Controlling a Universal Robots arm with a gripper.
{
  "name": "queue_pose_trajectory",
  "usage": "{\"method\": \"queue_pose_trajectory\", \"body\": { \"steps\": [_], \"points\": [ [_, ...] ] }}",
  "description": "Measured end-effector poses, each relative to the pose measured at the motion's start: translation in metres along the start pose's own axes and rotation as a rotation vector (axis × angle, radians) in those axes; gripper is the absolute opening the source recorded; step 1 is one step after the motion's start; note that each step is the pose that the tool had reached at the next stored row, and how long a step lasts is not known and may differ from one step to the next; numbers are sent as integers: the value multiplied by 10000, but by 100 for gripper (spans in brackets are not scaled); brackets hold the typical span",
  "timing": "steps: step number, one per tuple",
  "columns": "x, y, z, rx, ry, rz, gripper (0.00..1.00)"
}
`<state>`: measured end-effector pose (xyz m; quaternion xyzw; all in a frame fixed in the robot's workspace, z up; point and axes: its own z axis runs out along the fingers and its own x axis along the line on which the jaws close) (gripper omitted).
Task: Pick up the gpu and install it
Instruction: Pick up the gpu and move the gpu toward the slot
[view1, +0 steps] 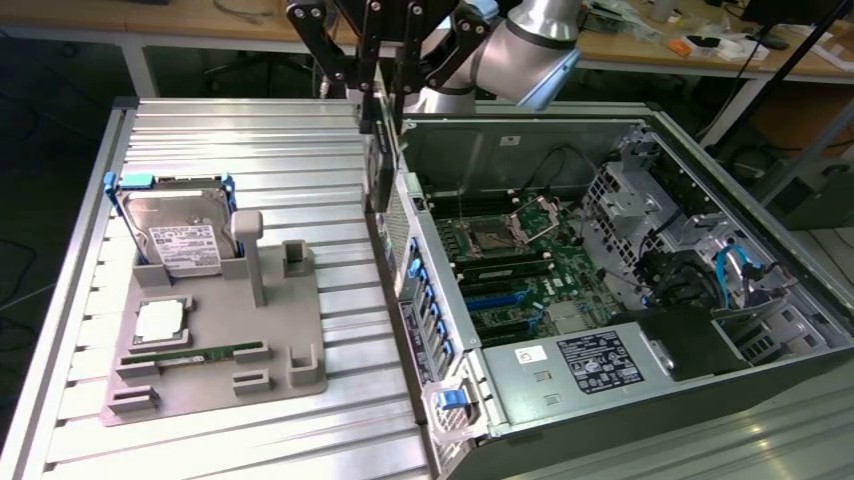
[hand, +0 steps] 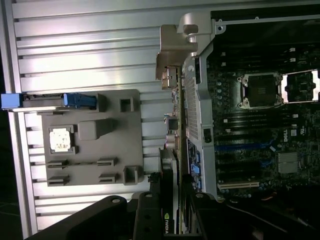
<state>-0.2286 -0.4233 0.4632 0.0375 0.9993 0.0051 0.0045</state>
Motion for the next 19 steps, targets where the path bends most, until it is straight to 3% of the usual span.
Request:
{"method": "queue_pose_trajectory", "body": {
  "steps": [11, 19],
  "points": [
    [-125, 9, 1, 0, 0, -5, 27],
    [-420, 31, 4, 0, 1, -44, 27]
  ]
}}
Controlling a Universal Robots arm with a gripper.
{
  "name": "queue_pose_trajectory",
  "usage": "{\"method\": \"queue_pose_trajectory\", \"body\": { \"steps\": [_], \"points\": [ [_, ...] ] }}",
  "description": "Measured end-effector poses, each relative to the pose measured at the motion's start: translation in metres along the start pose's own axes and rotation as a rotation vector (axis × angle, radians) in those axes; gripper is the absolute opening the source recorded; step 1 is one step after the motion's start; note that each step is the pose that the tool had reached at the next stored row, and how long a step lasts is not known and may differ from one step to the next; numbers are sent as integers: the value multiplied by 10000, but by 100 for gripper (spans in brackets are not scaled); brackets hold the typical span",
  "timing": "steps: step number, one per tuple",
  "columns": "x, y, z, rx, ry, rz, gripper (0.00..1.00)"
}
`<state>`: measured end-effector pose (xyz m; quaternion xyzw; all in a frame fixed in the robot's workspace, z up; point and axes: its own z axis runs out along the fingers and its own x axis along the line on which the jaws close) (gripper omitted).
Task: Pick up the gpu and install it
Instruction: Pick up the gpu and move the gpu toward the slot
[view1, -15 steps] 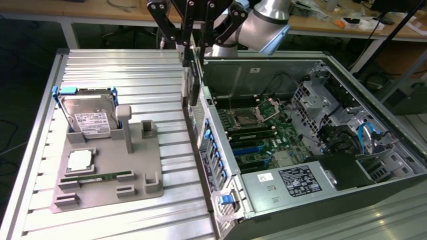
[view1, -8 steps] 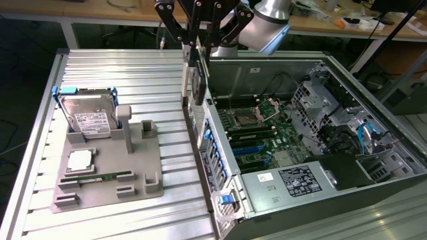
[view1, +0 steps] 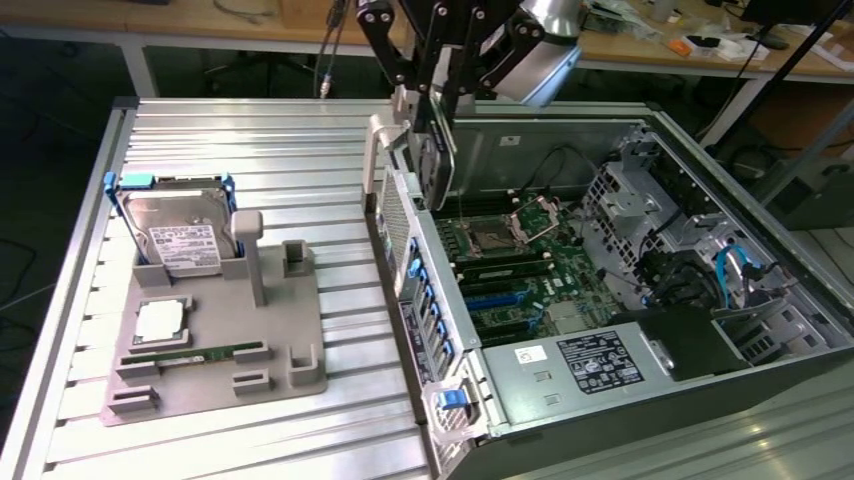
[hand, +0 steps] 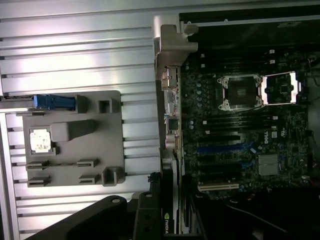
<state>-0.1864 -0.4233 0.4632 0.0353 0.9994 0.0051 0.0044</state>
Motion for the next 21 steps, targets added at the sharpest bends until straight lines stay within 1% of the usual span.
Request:
{"method": "queue_pose_trajectory", "body": {
  "steps": [4, 21],
  "points": [
    [-72, 5, 1, -1, 0, -6, 27],
    [-149, 11, 1, 0, 0, -10, 27]
  ]
}}
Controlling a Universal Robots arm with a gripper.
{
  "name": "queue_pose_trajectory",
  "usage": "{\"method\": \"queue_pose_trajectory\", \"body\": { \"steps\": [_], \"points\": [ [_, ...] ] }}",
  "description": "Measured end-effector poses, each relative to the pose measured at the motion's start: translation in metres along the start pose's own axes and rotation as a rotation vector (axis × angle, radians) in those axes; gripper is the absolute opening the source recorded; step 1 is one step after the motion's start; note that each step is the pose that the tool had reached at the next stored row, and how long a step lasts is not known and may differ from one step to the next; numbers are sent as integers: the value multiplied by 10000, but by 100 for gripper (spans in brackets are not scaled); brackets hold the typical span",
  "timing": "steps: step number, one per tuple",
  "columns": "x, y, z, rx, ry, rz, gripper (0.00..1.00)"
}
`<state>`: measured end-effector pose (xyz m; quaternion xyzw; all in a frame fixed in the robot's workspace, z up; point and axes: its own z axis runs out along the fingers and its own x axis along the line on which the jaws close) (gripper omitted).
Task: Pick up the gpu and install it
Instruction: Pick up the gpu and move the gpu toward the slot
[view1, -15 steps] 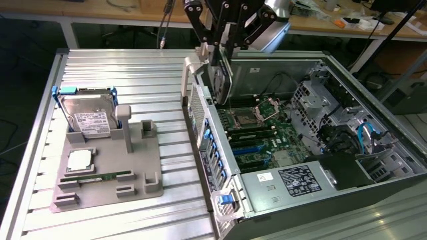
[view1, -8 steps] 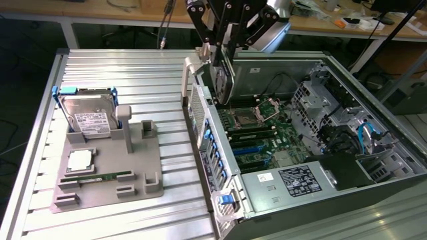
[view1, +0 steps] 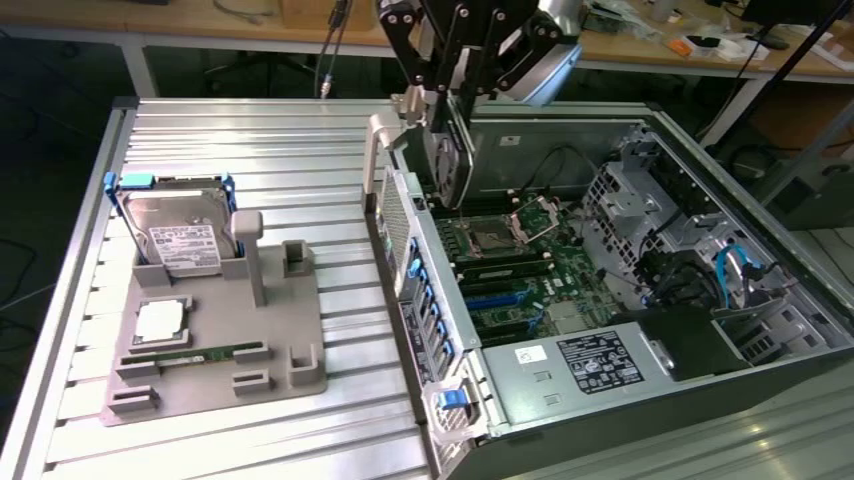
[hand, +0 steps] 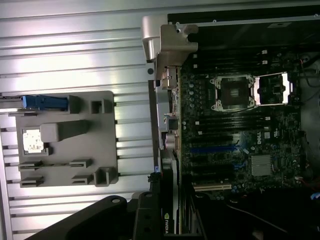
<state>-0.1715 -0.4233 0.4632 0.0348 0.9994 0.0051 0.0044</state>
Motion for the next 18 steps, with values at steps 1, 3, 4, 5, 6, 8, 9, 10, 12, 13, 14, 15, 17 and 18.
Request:
{"method": "queue_pose_trajectory", "body": {
  "steps": [1, 3, 4, 5, 6, 8, 9, 10, 12, 13, 14, 15, 17, 18],
  "points": [
    [-4, 0, 0, 0, 0, 0, 27],
    [-11, 1, 0, 0, 0, 0, 27],
    [-16, 1, 0, 0, 0, 0, 27],
    [-19, 2, 0, 0, 1, 0, 27],
    [-24, 2, 0, 0, 0, 0, 27],
    [-34, 3, 0, 0, 0, 0, 27],
    [-39, 3, 0, 0, 0, -1, 27],
    [-42, 3, 0, 0, 0, 0, 27],
    [-50, 4, 0, 0, 1, -1, 27],
    [-55, 4, 0, 0, 1, -1, 27],
    [-58, 4, 1, -1, 0, -1, 27],
    [-61, 4, 1, 0, 0, -1, 27],
    [-69, 5, 1, 0, 0, -1, 27],
    [-72, 5, 1, 0, 0, -1, 27]
  ]
}}
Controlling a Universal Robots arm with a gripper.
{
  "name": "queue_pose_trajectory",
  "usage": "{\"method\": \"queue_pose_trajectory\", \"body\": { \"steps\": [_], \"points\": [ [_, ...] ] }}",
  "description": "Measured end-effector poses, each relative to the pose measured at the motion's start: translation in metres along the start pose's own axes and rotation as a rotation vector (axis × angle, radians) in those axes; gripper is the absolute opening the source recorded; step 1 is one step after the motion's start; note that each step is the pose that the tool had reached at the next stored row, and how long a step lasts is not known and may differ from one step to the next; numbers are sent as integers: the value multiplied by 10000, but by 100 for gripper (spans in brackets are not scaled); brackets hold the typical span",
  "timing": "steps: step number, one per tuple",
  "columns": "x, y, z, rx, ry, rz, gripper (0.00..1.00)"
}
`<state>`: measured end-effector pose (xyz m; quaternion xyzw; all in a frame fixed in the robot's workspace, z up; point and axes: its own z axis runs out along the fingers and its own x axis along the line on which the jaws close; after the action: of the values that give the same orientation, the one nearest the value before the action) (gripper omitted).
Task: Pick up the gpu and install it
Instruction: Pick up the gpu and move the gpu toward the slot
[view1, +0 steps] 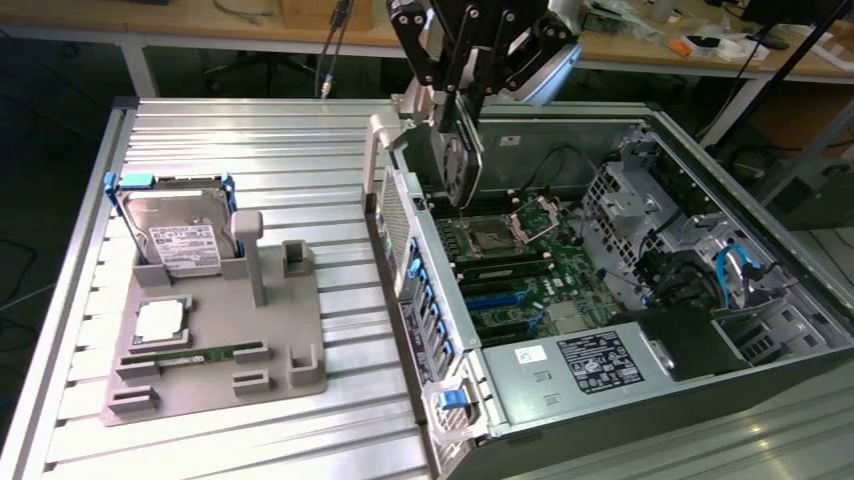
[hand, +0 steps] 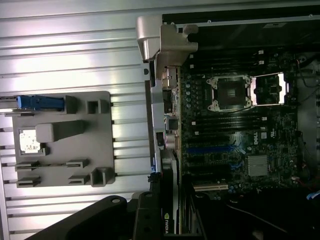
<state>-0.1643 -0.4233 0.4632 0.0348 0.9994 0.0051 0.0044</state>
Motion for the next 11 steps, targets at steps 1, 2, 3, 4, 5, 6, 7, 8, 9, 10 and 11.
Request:
{"method": "queue_pose_trajectory", "body": {
  "steps": [1, 2, 3, 4, 5, 6, 7, 8, 9, 10, 11],
  "points": [
    [-3, 0, 0, 0, 0, 0, 27],
    [-7, 1, 0, 0, 0, 0, 27],
    [-14, 1, 0, 0, 0, 0, 27],
    [-19, 1, 0, 0, 0, -1, 27],
    [-23, 2, 0, 0, 0, -1, 27],
    [-27, 2, 0, 0, 0, -1, 27],
    [-31, 2, 0, 0, 0, -1, 27],
    [-34, 3, 0, 0, 0, -1, 27],
    [-38, 3, 0, 0, 0, -1, 27],
    [-42, 3, 1, 0, 0, -1, 27],
    [-46, 3, 1, 0, 0, -1, 27]
  ]
}}
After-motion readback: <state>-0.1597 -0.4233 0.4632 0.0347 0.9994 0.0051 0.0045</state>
